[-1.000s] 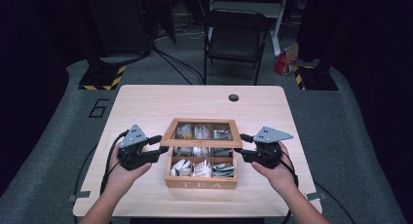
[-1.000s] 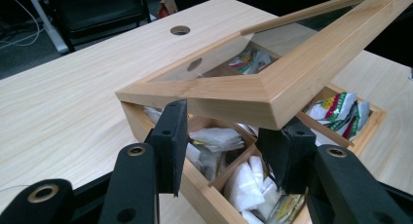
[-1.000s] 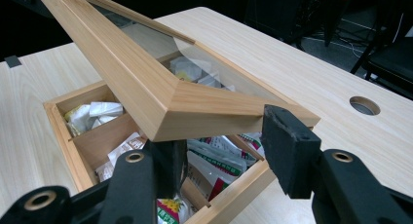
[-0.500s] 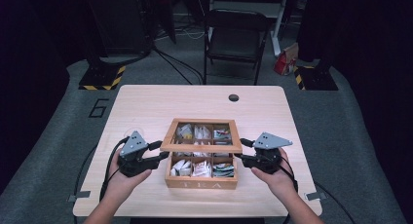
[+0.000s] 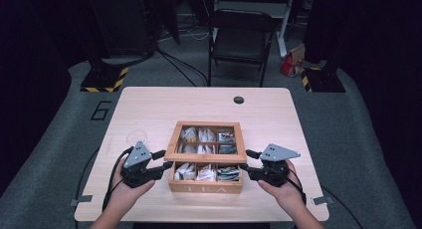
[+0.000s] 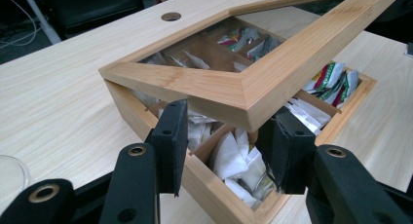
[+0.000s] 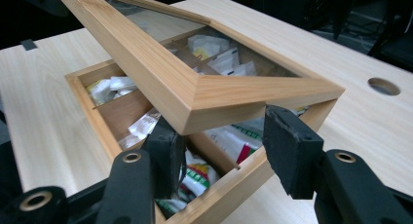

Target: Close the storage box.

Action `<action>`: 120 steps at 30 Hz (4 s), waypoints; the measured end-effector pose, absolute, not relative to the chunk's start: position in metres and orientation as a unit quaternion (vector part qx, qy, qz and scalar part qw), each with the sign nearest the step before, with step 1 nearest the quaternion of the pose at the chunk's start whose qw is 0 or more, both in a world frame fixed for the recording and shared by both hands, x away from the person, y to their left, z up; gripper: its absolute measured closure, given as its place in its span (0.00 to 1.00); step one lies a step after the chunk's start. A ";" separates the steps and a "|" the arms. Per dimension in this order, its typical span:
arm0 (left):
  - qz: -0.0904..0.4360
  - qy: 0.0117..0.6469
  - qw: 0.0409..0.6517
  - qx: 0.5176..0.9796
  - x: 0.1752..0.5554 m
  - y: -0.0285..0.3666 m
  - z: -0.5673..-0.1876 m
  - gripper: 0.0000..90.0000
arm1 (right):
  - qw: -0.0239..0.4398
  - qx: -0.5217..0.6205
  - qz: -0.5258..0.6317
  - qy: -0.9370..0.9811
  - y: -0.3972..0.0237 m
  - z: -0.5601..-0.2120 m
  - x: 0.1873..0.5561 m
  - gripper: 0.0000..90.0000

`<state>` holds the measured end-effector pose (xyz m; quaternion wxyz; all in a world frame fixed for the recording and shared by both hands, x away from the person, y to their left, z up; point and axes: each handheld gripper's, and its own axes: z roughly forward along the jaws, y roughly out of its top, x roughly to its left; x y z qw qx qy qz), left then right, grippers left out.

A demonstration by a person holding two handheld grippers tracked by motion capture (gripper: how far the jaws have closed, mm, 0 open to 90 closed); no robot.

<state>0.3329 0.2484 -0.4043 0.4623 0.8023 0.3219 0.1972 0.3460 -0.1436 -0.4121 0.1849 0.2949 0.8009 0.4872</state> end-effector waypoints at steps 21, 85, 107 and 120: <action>0.182 0.326 0.465 0.802 0.321 0.250 -0.416 0.60 | 0.173 0.305 0.485 0.801 -0.144 -0.423 0.333 0.58; 0.159 0.366 0.461 0.793 0.323 0.265 -0.444 0.56 | 0.156 0.337 0.483 0.793 -0.160 -0.443 0.327 0.54; 0.163 0.375 0.459 0.789 0.326 0.277 -0.451 0.54 | 0.193 0.410 0.453 0.768 -0.188 -0.467 0.341 0.51; 0.163 0.380 0.458 0.787 0.328 0.281 -0.454 0.54 | 0.183 0.411 0.440 0.777 -0.189 -0.478 0.344 0.50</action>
